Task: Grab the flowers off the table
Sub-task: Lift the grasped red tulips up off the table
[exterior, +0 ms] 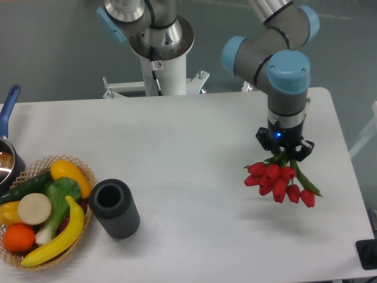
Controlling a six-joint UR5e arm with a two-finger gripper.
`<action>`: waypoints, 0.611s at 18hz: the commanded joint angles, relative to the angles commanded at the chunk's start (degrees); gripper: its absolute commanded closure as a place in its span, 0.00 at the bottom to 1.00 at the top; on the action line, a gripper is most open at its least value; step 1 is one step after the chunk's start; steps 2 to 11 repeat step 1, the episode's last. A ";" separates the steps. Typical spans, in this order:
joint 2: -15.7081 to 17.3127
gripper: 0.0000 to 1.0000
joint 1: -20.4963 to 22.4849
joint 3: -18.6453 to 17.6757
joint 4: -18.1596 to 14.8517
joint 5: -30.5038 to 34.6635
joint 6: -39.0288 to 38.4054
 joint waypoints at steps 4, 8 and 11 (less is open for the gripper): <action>0.00 0.93 0.09 0.62 -0.97 0.00 0.00; 0.00 0.93 0.09 0.62 -0.97 0.00 0.00; 0.00 0.93 0.09 0.62 -0.97 0.00 0.00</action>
